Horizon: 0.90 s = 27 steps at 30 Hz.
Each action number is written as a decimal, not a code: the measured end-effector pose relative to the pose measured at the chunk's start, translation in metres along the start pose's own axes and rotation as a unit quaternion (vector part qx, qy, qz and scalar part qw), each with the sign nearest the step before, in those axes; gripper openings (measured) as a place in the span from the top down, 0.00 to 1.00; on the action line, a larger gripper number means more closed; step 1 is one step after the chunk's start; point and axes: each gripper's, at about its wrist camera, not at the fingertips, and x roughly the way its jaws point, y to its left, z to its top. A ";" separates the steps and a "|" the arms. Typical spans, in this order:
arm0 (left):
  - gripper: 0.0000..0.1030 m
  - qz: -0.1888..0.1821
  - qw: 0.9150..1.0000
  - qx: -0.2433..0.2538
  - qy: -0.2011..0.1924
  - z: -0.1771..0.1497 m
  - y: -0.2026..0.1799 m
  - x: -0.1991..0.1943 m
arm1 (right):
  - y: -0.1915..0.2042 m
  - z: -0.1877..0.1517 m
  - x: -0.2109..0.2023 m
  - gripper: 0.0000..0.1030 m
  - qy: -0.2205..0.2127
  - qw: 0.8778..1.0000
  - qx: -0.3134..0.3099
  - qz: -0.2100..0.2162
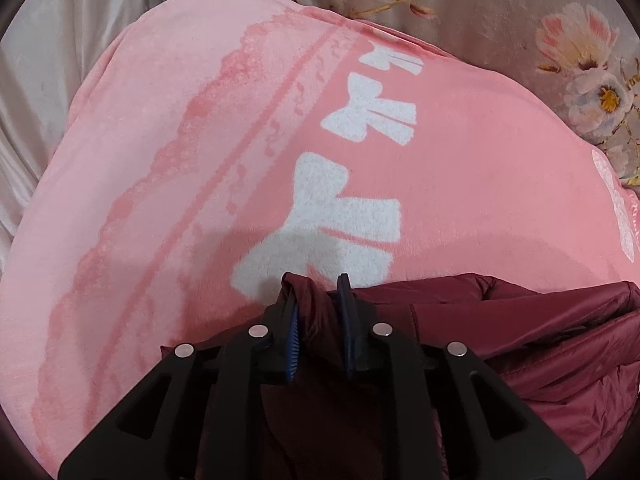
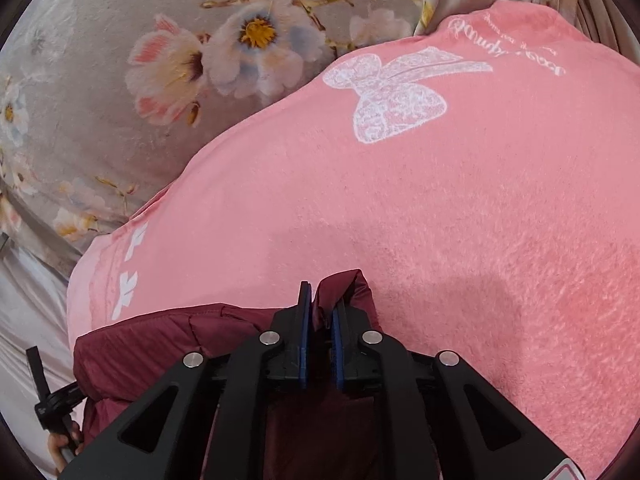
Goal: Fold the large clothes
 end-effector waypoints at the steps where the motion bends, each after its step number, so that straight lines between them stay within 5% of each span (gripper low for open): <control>1: 0.83 -0.002 1.000 -0.002 0.001 0.001 0.000 -0.001 | 0.001 0.001 -0.004 0.88 -0.005 1.000 0.001 0.000; 3: 0.75 -0.005 1.000 -0.012 -0.003 0.004 0.006 -0.012 | 0.005 0.005 -0.028 0.73 -0.040 0.999 -0.007 -0.007; 6: 0.19 0.025 0.997 -0.028 -0.061 0.010 0.016 -0.049 | 0.021 0.006 -0.072 0.50 -0.110 0.993 -0.032 -0.020; 8: 0.17 0.026 0.993 -0.026 -0.112 0.013 0.019 -0.083 | 0.042 0.003 -0.090 0.50 -0.117 0.990 -0.072 -0.008; 10: 0.18 0.018 0.992 -0.018 -0.120 0.018 0.014 -0.103 | 0.072 -0.004 -0.092 0.50 -0.098 0.988 -0.117 0.009; 14: 0.18 -0.041 0.994 0.032 -0.097 0.018 -0.035 -0.124 | 0.136 -0.029 -0.060 0.50 -0.020 0.979 -0.198 0.039; 18: 0.18 -0.067 0.992 0.096 -0.046 0.004 -0.096 -0.103 | 0.179 -0.060 -0.011 0.50 0.044 0.961 -0.273 0.013; 20: 0.18 -0.067 0.991 0.110 -0.029 -0.004 -0.113 -0.090 | 0.183 -0.065 0.008 0.61 0.063 0.957 -0.283 -0.003; 22: 0.18 -0.067 0.991 0.113 -0.017 -0.008 -0.121 -0.079 | 0.179 -0.064 0.022 0.95 0.085 0.957 -0.279 -0.009; 27: 0.18 -0.060 0.991 0.120 -0.010 -0.004 -0.133 -0.062 | 0.186 -0.037 0.012 1.00 0.049 0.965 -0.257 0.018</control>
